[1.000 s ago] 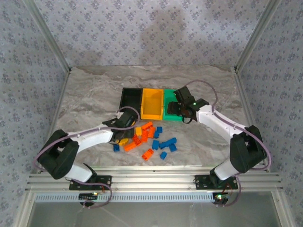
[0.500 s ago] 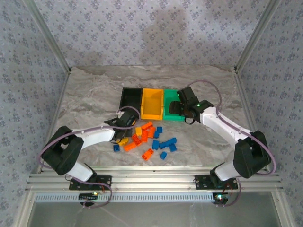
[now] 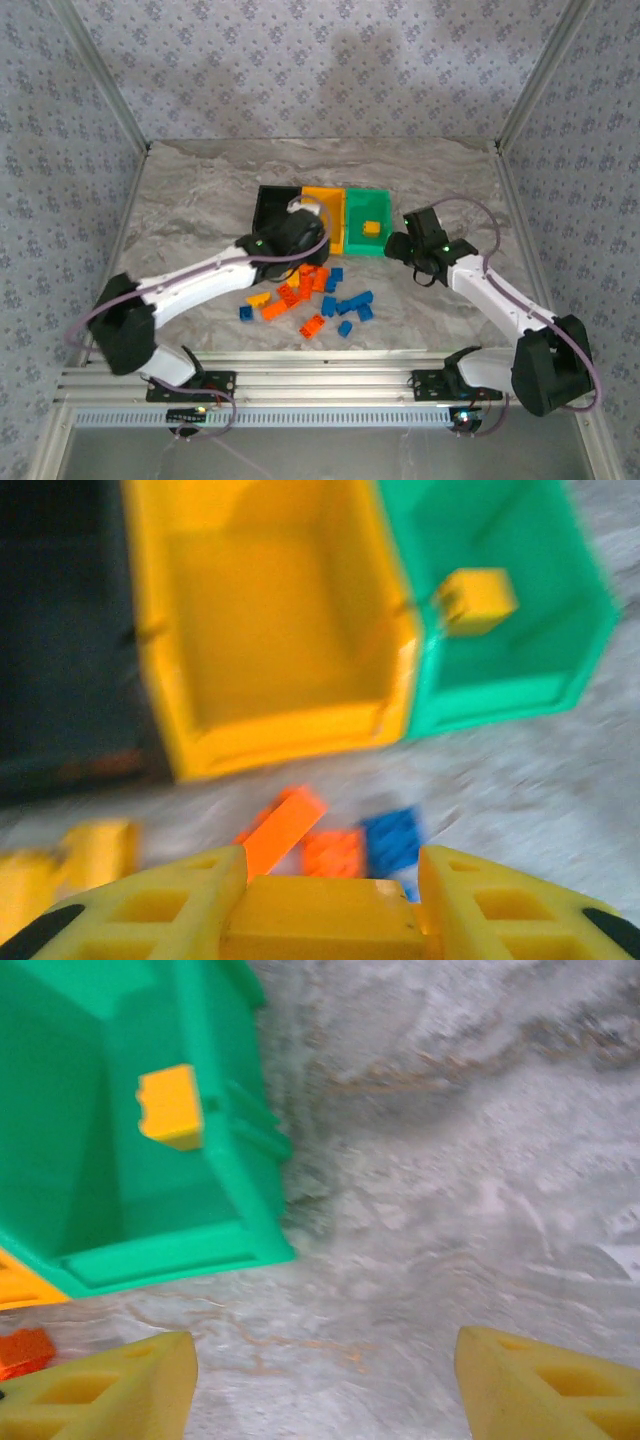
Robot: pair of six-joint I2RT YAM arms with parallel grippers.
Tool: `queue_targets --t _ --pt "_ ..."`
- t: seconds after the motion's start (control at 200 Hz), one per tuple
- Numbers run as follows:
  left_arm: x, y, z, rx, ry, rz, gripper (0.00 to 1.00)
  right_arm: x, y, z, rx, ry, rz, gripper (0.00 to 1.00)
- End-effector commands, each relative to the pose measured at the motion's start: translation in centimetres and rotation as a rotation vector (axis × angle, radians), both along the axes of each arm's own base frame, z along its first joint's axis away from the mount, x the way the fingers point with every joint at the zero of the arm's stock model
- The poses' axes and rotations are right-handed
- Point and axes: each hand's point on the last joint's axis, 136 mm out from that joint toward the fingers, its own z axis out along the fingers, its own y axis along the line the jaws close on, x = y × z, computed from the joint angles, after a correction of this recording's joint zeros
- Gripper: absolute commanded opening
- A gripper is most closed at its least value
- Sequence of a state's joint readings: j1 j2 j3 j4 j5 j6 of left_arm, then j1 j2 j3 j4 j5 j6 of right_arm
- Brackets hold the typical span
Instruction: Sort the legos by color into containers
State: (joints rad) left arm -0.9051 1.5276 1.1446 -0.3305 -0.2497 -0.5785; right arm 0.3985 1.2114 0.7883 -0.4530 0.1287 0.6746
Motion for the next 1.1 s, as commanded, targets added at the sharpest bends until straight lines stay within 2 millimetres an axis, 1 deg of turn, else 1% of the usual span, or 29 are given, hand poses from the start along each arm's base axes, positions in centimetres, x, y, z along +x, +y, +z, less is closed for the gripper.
queue_targets --t 0.0,0.065,0.075,0.085,0.09,0.11,0.235,0.355,0.39,0.415,0.425,0.43,0.485,0.51,0.525,0.57,0.7,0.75,0.815,0.914,0.934,0.944,0.949,0.959,0.964,1.024,1.054,1.069,1.094 --pt "2.2 -5.4 1.3 -0.066 -0.018 -0.089 0.39 -1.0 -1.1 -0.2 0.003 0.001 -0.049 0.71" --pt "3.9 -7.7 1.5 -0.068 -0.029 -0.106 0.39 -1.8 -1.4 -0.6 -0.001 0.011 -0.051 0.71" --pt "4.1 -7.9 1.1 -0.058 -0.023 -0.107 0.39 -1.9 -1.5 -0.6 -0.002 0.013 -0.052 0.71" --pt "4.4 -8.3 1.2 -0.06 -0.026 -0.107 0.39 -2.0 -1.6 -0.7 -0.001 0.013 -0.052 0.71" --pt "4.5 -8.4 1.0 -0.055 -0.023 -0.108 0.39 -2.0 -1.6 -0.7 -0.001 0.015 -0.051 0.71" --pt "5.0 -9.1 1.2 -0.059 -0.025 -0.112 0.39 -2.3 -1.6 -0.8 -0.001 0.018 -0.05 0.71" --pt "7.0 -12.2 -0.5 -0.035 0.001 -0.131 0.39 -3.2 -2.3 -0.8 0.006 0.017 -0.056 0.71" --pt "8.5 -13.5 -2.6 0.005 0.019 -0.118 0.41 -3.8 -2.6 -0.4 0.024 -0.004 -0.062 0.71" --pt "9.0 -13.8 -2.9 0.01 0.021 -0.113 0.41 -3.9 -2.7 -0.3 0.028 -0.008 -0.062 0.71" --pt "9.1 -14.0 -3.3 0.015 0.026 -0.112 0.43 -4.0 -2.7 -0.3 0.03 -0.009 -0.061 0.71" --pt "9.3 -14.2 -3.0 0.01 0.021 -0.111 0.44 -4.0 -2.6 -0.3 0.033 -0.01 -0.058 0.71" --pt "9.3 -14.2 -3.3 0.014 0.024 -0.111 0.44 -4.0 -2.6 -0.3 0.033 -0.009 -0.058 0.71" --pt "9.9 -14.6 -3.4 0.007 0.02 -0.104 0.49 -4.1 -2.6 -0.2 0.042 -0.019 -0.057 0.72" --pt "9.9 -14.7 -3.9 0.013 0.028 -0.104 0.51 -4.1 -2.6 -0.2 0.048 -0.023 -0.055 0.72" --pt "10.2 -15.1 -3.1 -0.002 0.016 -0.103 0.53 -4.2 -2.5 -0.2 0.053 -0.024 -0.052 0.72" --pt "10.5 -15.5 -3.1 -0.004 0.014 -0.101 0.56 -4.2 -2.4 -0.1 0.066 -0.031 -0.045 0.73" --pt "11.0 -16.2 -1.8 -0.031 0.001 -0.103 0.68 -4.0 -2.2 0.5 0.079 -0.06 -0.036 0.76" --pt "11.0 -16.3 -0.9 -0.045 -0.007 -0.102 0.72 -4.0 -2.1 0.8 0.086 -0.068 -0.028 0.77" --pt "10.7 -16.2 0.6 -0.071 -0.017 -0.11 0.75 -4.0 -1.6 1.0 0.1 -0.076 -0.003 0.77" --pt "9.7 -15.8 3.3 -0.132 -0.035 -0.128 0.78 -3.9 -0.9 1.1 0.13 -0.075 0.026 0.78" --pt "9.3 -15.6 3.9 -0.15 -0.04 -0.132 0.8 -3.9 -0.7 1.0 0.135 -0.073 0.033 0.78" --pt "9.3 -15.6 4.7 -0.167 -0.05 -0.134 0.9 -3.9 -0.6 1.0 0.138 -0.073 0.038 0.78" --pt "9.1 -15.4 4.4 -0.162 -0.045 -0.134 0.93 -3.9 -0.5 1.0 0.14 -0.073 0.041 0.78" --pt "8.8 -15.2 4.2 -0.162 -0.037 -0.137 0.98 -3.9 -0.4 1.0 0.142 -0.072 0.044 0.78" --pt "8.7 -15.2 4.4 -0.168 -0.04 -0.138 0.99 -3.9 -0.4 1.0 0.143 -0.072 0.046 0.78" --pt "7.5 -14.4 6.1 -0.214 -0.055 -0.154 1.0 -4.1 0.2 0.8 0.153 -0.064 0.069 0.79" --pt "6.8 -13.9 6.5 -0.225 -0.058 -0.164 0.99 -4.1 0.4 0.7 0.156 -0.06 0.08 0.79" --pt "6.5 -13.7 7.1 -0.236 -0.066 -0.166 1.0 -4.2 0.6 0.6 0.157 -0.057 0.087 0.79" --pt "5.8 -13.2 7.1 -0.233 -0.066 -0.172 0.99 -4.3 0.9 0.5 0.16 -0.053 0.098 0.79"
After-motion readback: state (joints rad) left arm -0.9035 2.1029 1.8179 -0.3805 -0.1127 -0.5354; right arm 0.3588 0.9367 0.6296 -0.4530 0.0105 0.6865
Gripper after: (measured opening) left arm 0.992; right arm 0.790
